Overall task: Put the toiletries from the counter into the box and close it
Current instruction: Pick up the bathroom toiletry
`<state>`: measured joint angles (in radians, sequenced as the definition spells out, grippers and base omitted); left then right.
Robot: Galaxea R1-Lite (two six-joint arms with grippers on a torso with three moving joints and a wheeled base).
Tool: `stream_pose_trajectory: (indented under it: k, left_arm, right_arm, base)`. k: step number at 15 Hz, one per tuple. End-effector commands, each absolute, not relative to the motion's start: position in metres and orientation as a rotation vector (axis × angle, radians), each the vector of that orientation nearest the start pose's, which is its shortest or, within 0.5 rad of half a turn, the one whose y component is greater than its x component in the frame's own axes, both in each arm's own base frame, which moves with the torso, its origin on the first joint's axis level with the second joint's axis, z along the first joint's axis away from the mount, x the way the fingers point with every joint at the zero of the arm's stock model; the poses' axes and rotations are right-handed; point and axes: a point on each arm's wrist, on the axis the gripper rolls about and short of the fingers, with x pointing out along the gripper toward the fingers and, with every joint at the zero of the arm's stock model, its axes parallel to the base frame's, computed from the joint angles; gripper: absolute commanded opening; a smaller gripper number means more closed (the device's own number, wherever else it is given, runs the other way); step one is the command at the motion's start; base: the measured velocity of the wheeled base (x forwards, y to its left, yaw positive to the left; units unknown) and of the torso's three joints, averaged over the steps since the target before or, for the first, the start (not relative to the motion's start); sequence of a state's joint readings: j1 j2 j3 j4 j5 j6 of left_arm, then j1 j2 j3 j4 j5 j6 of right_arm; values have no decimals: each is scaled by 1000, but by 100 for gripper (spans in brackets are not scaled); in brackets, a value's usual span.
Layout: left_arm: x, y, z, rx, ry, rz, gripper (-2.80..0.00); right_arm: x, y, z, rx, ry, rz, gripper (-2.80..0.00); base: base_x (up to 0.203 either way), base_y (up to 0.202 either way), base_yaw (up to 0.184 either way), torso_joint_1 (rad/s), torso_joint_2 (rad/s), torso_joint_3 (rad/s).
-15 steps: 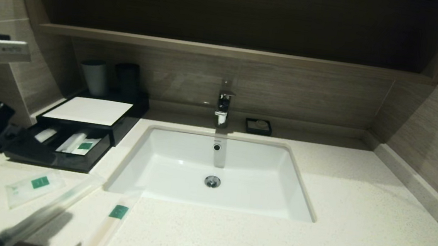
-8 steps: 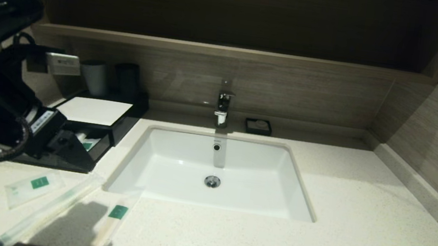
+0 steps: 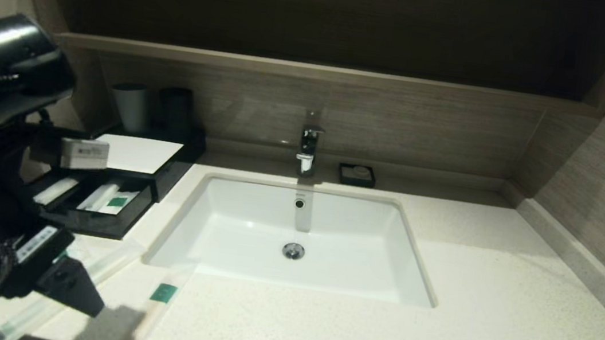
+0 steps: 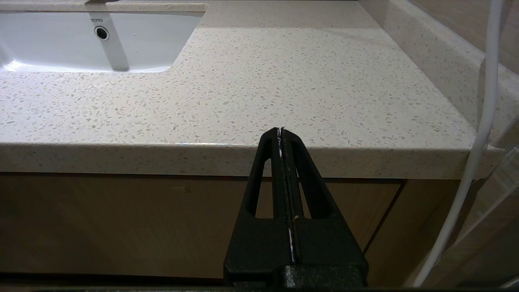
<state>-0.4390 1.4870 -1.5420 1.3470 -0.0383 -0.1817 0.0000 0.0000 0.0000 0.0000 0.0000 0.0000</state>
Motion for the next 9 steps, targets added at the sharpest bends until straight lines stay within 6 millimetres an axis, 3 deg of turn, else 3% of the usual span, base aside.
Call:
stream_pose_trajectory:
  k: [1, 4, 9]
  left_arm:
    - [139, -69, 282, 116, 1318, -300, 0]
    - [127, -67, 266, 116, 1337, -307, 0]
    - [116, -81, 244, 84, 1370, -305, 0]
  right_arm:
    - [-23, 0, 75, 0, 0, 0, -280]
    - [-23, 0, 75, 0, 0, 0, -280]
    - [-23, 0, 75, 0, 0, 0, -280]
  base:
    - [0, 0, 0, 0, 0, 0]
    - [0, 0, 0, 0, 0, 0]
    - [0, 0, 0, 0, 0, 0]
